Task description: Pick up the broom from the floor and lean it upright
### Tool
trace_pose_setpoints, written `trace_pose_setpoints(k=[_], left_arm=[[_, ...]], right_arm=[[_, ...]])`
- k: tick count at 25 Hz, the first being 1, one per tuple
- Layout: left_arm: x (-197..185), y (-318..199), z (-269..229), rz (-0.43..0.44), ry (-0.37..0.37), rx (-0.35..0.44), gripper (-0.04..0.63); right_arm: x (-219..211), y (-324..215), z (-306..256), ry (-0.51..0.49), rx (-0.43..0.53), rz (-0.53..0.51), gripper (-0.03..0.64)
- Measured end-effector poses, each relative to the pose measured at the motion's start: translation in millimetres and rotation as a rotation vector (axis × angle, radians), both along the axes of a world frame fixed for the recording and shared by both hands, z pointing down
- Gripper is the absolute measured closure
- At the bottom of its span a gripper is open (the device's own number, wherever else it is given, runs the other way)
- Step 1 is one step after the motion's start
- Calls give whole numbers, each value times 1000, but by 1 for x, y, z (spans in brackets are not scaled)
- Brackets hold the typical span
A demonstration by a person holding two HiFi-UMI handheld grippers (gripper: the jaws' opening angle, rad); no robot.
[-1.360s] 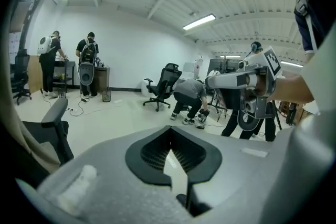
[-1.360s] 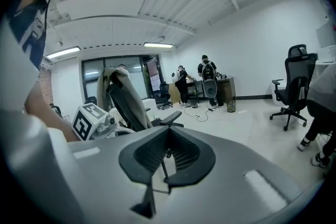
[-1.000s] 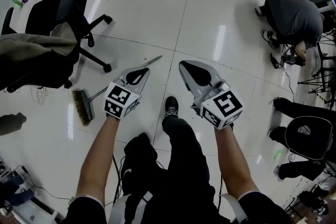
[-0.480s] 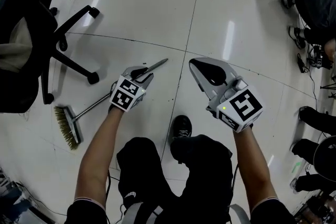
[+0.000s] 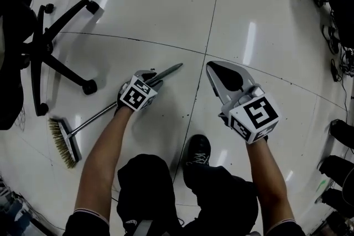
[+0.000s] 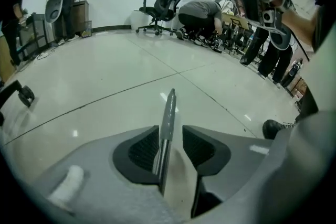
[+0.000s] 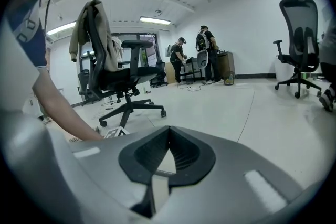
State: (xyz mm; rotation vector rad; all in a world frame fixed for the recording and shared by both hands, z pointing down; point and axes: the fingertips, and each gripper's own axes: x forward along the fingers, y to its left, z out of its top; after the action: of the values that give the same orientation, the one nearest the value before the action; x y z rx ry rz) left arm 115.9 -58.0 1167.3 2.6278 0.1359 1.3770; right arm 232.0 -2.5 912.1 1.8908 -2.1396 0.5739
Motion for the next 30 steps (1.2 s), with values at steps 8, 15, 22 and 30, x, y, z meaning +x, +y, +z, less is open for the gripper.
trace_pose_setpoints(k=[8, 15, 22, 30], left_arm=[[-3, -6, 31, -6, -111, 28, 487], [3, -2, -11, 63, -83, 23, 506], [21, -11, -159, 19, 37, 41, 508], [24, -18, -330, -74, 108, 50, 506]], right_arm=[[-6, 1, -13, -23, 21, -29, 615], [-6, -6, -42, -1, 43, -34, 615], [-9, -1, -166, 19, 68, -33, 615], [-2, -11, -315, 0, 66, -49, 615]])
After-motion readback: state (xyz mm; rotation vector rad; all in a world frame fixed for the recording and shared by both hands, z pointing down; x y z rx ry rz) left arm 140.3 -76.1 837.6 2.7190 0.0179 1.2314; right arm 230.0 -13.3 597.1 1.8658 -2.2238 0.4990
